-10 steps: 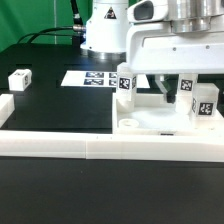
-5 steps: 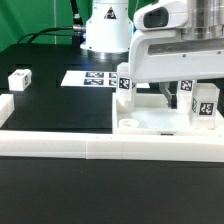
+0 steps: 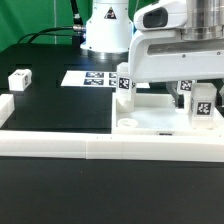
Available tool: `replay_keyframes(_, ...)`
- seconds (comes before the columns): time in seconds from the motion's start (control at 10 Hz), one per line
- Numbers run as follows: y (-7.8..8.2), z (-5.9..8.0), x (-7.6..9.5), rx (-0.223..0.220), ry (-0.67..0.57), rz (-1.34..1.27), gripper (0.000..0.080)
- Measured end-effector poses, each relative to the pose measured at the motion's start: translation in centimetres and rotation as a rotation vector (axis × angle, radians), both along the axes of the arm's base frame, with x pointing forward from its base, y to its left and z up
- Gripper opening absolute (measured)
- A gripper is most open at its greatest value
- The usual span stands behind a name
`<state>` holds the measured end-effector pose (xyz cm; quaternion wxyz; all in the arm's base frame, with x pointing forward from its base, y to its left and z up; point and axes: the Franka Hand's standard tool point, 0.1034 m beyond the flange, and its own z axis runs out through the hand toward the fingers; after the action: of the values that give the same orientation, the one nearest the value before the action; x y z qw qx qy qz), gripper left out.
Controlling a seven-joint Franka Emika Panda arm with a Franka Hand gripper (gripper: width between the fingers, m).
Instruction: Assemble square table
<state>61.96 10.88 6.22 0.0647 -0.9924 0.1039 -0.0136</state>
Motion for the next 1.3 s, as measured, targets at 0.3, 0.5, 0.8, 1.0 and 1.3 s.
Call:
replay_keyframes(0.3, 0.03, -0.01, -0.01, 0.011, 0.029, -0.224, 0.0290)
replay_keyframes(0.5, 0.40, 0.01, 0.21, 0.017, 0.051, -0.423, 0.0290)
replay_keyframes(0.8, 0.57, 0.04, 0.37, -0.007, 0.100, -0.833, 0.0291)
replay_keyframes(1.0, 0.68, 0.17, 0.38, -0.029, 0.136, -1.048, 0.0291)
replay_keyframes(1.3, 0.34, 0.19, 0.62, -0.006, 0.197, -1.479, 0.0291)
